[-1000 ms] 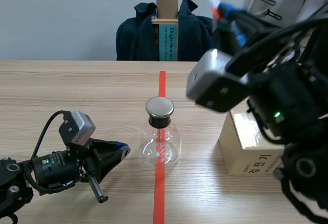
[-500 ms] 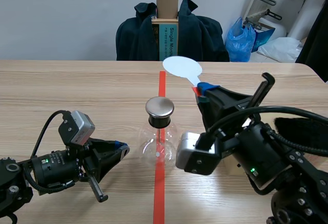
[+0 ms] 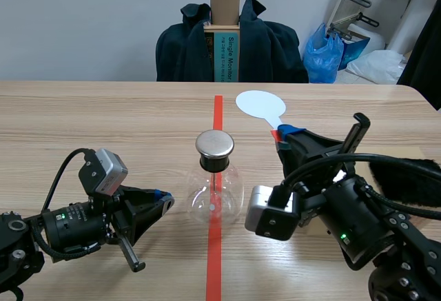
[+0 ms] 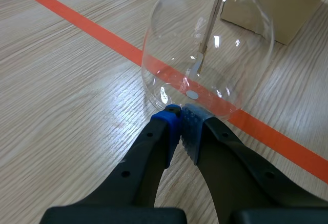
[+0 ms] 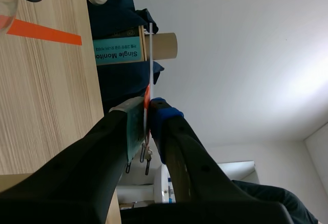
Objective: Do the electroscope experiment.
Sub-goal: 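Bring the plate to the electroscope and point at the metal foil, then move the plate toward and away from the electroscope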
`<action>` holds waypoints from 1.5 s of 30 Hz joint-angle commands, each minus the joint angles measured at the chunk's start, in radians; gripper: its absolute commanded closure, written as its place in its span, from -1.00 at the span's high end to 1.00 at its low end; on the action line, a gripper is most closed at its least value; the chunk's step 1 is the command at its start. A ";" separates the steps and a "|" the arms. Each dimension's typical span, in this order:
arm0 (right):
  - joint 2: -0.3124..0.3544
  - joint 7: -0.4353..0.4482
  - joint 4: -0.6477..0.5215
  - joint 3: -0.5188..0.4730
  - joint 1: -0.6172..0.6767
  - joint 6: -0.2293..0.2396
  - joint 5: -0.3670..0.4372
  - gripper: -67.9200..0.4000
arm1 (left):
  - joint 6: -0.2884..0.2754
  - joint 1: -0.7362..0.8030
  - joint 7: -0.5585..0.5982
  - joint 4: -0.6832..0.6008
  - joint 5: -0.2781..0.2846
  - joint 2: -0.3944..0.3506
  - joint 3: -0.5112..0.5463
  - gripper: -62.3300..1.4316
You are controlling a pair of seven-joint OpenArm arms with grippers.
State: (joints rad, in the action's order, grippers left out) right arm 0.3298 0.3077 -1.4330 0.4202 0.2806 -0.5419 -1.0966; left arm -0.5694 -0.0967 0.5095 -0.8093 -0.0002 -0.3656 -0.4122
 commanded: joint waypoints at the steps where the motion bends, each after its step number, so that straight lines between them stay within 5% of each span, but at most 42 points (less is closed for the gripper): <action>1: 0.014 -0.007 -0.012 -0.008 -0.009 -0.014 -0.011 -0.96 | 0.000 -0.003 0.018 -0.023 0.010 0.005 0.006 -0.87; 17: 0.017 0.218 -0.011 -0.008 0.019 -0.011 -0.045 -0.96 | 0.002 -0.003 0.014 -0.023 0.010 0.005 0.006 -0.87; 27: 0.017 0.286 -0.011 -0.008 0.024 -0.018 -0.057 -0.96 | 0.002 -0.003 0.014 -0.023 0.010 0.005 0.006 -0.87; 38: 0.017 0.302 -0.011 -0.008 0.024 -0.018 -0.071 -0.96 | 0.002 -0.003 0.014 -0.023 0.010 0.005 0.006 -0.87; 45: 0.016 0.197 -0.011 -0.008 0.024 -0.065 -0.071 -0.96 | 0.002 -0.003 0.014 -0.023 0.010 0.005 0.006 -0.87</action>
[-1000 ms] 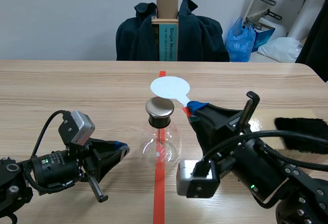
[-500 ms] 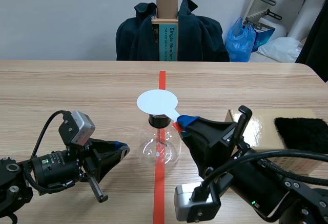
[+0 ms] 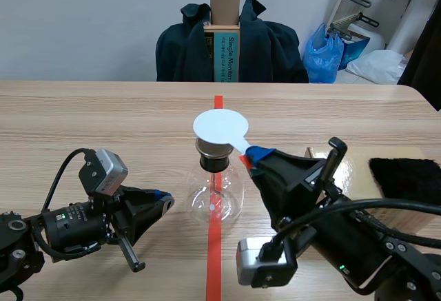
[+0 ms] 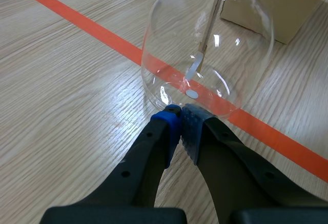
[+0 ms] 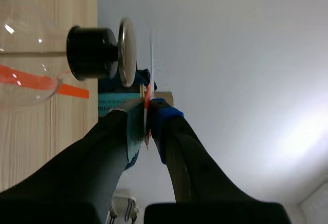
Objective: Do the electroscope experiment.
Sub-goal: 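Move the plate toward and away from the electroscope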
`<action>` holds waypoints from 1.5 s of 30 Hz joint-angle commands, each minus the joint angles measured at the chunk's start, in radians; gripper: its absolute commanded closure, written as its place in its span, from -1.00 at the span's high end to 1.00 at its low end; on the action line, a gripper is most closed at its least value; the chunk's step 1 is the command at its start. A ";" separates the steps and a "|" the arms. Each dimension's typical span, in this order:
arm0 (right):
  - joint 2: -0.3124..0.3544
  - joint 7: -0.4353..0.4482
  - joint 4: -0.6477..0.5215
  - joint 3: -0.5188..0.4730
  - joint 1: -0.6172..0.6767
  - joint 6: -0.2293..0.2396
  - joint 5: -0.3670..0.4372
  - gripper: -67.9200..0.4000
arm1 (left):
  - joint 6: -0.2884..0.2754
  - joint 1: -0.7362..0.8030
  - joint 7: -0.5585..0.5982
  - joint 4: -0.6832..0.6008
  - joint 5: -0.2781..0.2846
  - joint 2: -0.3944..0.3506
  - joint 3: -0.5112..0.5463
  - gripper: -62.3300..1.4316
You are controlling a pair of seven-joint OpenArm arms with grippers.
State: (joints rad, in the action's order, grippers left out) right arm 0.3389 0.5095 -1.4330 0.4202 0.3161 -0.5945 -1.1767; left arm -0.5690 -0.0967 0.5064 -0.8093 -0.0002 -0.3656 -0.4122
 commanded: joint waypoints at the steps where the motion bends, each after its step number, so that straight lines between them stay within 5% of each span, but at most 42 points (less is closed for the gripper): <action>1: 0.007 -0.029 -0.011 -0.008 -0.011 -0.012 0.010 -0.96 | 0.002 -0.003 0.018 -0.023 0.010 0.005 0.006 -0.87; 16: 0.008 -0.309 -0.011 -0.008 -0.011 -0.004 0.010 -0.96 | 0.002 -0.003 0.017 -0.023 0.010 0.005 0.006 -0.87; 24: 0.008 -0.335 -0.011 -0.008 -0.011 -0.003 0.010 -0.96 | 0.002 -0.003 0.017 -0.023 0.010 0.005 0.006 -0.87; 45: 0.007 0.000 -0.011 -0.008 -0.011 -0.004 -0.002 -0.96 | 0.002 -0.003 0.017 -0.023 0.010 0.005 0.006 -0.87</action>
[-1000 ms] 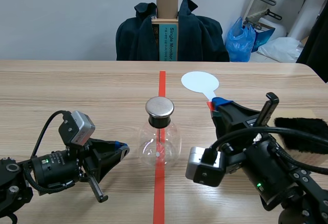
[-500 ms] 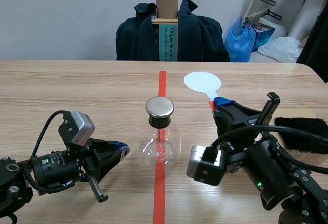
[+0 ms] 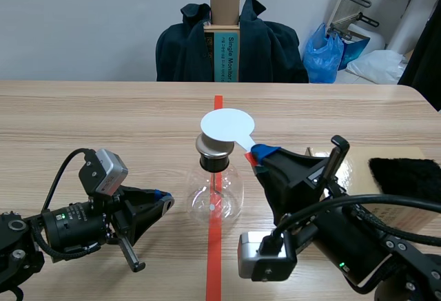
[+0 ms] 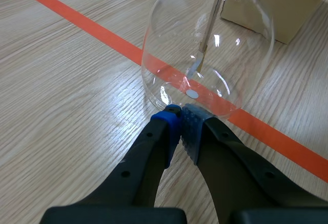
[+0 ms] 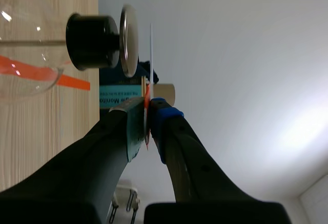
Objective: Do the electroscope experiment.
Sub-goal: 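Move the plate toward and away from the electroscope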
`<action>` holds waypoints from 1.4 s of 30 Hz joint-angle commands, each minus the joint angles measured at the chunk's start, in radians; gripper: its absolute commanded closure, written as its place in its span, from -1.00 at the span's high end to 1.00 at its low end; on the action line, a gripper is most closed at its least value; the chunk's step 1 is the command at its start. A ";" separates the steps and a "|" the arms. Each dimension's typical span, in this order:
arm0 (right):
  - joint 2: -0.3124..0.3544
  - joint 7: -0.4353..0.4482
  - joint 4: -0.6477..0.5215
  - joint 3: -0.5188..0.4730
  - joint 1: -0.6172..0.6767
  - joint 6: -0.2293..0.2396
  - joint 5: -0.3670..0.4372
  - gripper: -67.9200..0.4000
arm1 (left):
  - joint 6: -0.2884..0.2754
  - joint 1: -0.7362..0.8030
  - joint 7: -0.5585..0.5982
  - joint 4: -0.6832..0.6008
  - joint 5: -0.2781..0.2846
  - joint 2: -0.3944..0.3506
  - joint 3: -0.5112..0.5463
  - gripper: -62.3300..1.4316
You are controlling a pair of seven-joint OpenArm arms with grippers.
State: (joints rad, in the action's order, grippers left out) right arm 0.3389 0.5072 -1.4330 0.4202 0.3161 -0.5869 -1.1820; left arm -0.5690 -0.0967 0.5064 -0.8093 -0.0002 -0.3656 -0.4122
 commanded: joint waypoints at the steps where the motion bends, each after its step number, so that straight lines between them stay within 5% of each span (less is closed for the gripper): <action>1: 0.007 0.014 -0.011 -0.008 -0.011 -0.011 0.003 -0.96 | 0.002 -0.003 0.017 -0.023 0.010 0.005 0.006 -0.87; 12: 0.007 0.092 -0.011 -0.008 -0.011 -0.011 0.003 -0.96 | 0.002 -0.003 0.017 -0.023 0.005 0.005 0.006 -0.87; 21: 0.007 0.075 -0.011 -0.008 -0.011 -0.011 0.003 -0.96 | 0.002 -0.003 0.018 -0.023 -0.013 0.005 0.006 -0.87; 38: 0.007 -0.337 -0.011 -0.008 0.031 -0.011 0.003 -0.96 | 0.002 -0.003 0.018 -0.023 -0.013 0.005 0.006 -0.87; 42: 0.004 -0.372 -0.027 -0.034 0.070 -0.039 0.004 -0.96 | 0.002 -0.003 0.018 -0.023 -0.013 0.005 0.006 -0.87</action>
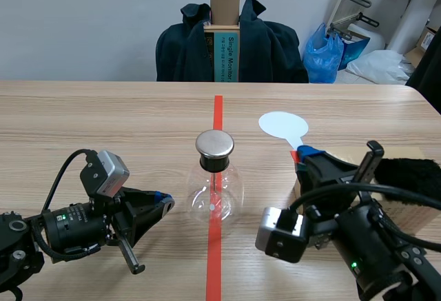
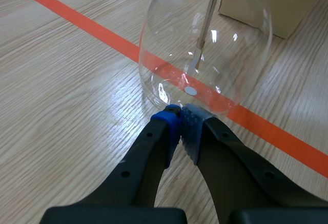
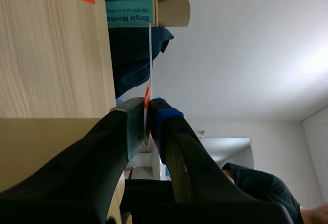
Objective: Do the electroscope experiment.
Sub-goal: 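Move the plate toward and away from the electroscope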
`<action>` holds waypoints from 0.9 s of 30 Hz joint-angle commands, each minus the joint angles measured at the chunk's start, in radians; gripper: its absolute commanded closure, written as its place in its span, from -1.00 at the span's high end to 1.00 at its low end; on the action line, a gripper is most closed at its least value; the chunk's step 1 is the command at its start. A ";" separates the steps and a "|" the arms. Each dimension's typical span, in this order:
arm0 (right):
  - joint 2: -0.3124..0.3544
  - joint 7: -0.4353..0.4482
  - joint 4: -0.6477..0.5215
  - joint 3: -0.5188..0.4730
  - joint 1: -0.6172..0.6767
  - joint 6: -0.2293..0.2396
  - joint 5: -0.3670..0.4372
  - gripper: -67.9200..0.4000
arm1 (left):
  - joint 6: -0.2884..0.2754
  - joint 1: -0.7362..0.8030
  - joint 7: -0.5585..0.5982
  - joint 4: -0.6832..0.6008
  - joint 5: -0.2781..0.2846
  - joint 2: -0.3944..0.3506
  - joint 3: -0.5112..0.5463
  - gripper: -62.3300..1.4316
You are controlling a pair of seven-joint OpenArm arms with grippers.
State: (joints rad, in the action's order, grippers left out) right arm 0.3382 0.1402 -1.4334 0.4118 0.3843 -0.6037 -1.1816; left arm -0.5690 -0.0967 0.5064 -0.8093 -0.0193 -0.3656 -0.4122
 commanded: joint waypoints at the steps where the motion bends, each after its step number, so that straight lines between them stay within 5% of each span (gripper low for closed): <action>1: 0.005 -0.005 -0.040 -0.040 0.015 -0.041 0.005 -0.96 | 0.002 -0.003 0.018 -0.023 0.006 0.005 0.006 -0.87; 11: 0.006 0.071 -0.251 -0.251 0.219 -0.179 0.039 -0.96 | 0.002 -0.003 0.018 -0.023 0.006 0.005 0.006 -0.87; 19: 0.037 0.253 -0.263 -0.419 0.334 -0.179 0.209 -0.96 | 0.003 -0.003 0.018 -0.023 0.006 0.005 0.006 -0.87; 27: 0.086 0.340 -0.263 -0.533 0.333 -0.179 0.368 -0.96 | 0.002 0.020 0.050 -0.042 0.008 -0.019 0.017 -0.87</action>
State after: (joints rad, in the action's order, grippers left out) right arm 0.4168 0.4721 -1.6936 -0.1173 0.7391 -0.7223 -0.8188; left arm -0.5686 -0.0914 0.5282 -0.8143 -0.0193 -0.3691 -0.4118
